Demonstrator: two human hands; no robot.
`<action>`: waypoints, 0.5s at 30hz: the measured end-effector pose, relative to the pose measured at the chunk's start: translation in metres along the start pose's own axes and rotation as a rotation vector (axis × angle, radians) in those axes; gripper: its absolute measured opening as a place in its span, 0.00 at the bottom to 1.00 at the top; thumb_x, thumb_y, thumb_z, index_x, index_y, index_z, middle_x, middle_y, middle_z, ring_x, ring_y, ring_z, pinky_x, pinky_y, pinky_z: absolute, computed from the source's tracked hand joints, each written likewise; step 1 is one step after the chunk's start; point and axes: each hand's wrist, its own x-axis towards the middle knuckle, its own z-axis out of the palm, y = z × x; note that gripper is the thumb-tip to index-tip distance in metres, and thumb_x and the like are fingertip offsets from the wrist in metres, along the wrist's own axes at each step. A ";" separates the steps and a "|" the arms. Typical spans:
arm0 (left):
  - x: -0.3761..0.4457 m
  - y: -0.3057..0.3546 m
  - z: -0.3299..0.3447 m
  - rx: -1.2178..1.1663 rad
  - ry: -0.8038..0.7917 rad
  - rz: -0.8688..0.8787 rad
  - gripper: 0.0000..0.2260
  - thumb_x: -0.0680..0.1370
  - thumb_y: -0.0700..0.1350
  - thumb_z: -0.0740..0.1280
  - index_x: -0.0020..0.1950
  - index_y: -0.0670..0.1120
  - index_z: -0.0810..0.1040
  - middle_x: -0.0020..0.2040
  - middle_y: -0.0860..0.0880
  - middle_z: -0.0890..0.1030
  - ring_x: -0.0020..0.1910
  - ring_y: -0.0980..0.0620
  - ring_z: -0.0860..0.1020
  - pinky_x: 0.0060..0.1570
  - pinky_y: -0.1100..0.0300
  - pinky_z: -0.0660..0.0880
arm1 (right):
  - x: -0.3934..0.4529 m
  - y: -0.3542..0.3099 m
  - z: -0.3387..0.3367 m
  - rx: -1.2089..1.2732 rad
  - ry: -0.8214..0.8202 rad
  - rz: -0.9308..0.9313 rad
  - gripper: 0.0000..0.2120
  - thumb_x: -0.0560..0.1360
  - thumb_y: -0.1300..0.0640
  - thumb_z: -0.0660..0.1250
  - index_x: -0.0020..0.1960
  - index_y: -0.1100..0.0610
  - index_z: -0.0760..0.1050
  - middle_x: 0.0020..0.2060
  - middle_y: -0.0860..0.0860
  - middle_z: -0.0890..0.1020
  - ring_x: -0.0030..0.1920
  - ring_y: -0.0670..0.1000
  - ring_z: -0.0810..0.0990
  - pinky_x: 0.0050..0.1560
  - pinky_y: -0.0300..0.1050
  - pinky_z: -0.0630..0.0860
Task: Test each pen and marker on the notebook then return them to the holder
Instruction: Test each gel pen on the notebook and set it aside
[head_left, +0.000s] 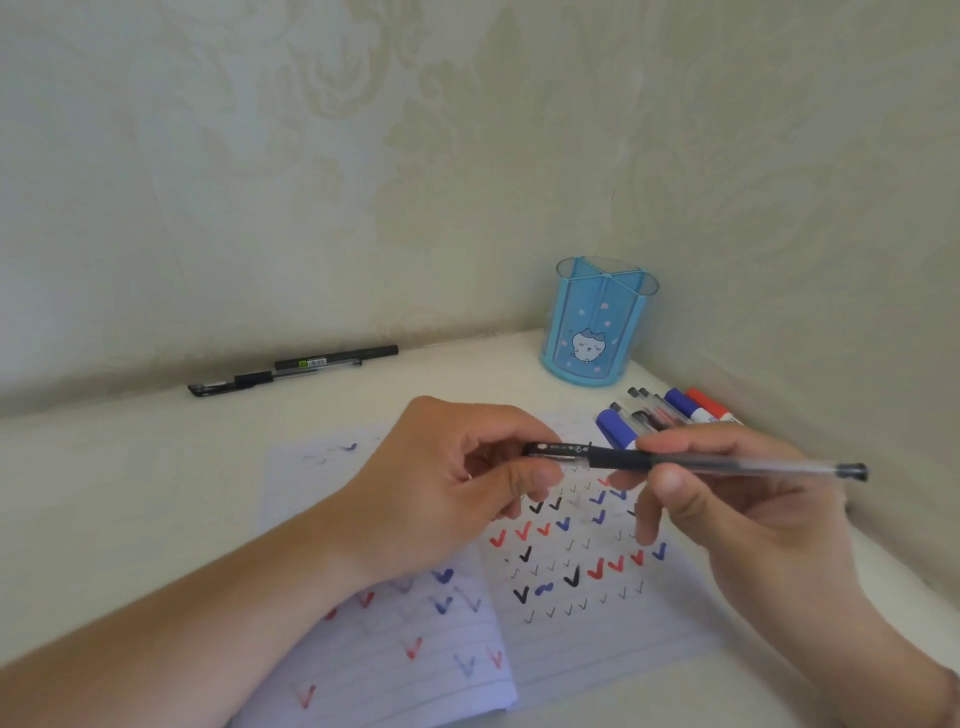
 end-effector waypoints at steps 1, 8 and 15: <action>-0.001 0.000 0.001 0.013 0.013 0.012 0.04 0.75 0.48 0.72 0.48 0.51 0.85 0.36 0.50 0.83 0.29 0.55 0.80 0.33 0.62 0.78 | 0.000 0.001 0.001 0.005 0.018 0.005 0.18 0.65 0.39 0.74 0.45 0.52 0.84 0.35 0.54 0.86 0.24 0.54 0.79 0.28 0.32 0.72; -0.002 0.000 0.002 0.241 0.020 -0.012 0.15 0.70 0.54 0.73 0.56 0.61 0.81 0.43 0.62 0.83 0.40 0.58 0.82 0.42 0.66 0.78 | 0.006 0.017 0.003 0.049 0.052 -0.012 0.18 0.72 0.39 0.68 0.46 0.54 0.77 0.45 0.57 0.84 0.38 0.63 0.81 0.25 0.44 0.71; 0.012 -0.024 -0.033 0.791 0.181 -0.146 0.15 0.75 0.58 0.68 0.61 0.57 0.78 0.55 0.62 0.79 0.56 0.58 0.74 0.59 0.62 0.68 | 0.023 0.010 -0.054 -0.684 0.270 0.052 0.10 0.77 0.43 0.54 0.55 0.45 0.60 0.25 0.44 0.78 0.23 0.46 0.72 0.28 0.40 0.71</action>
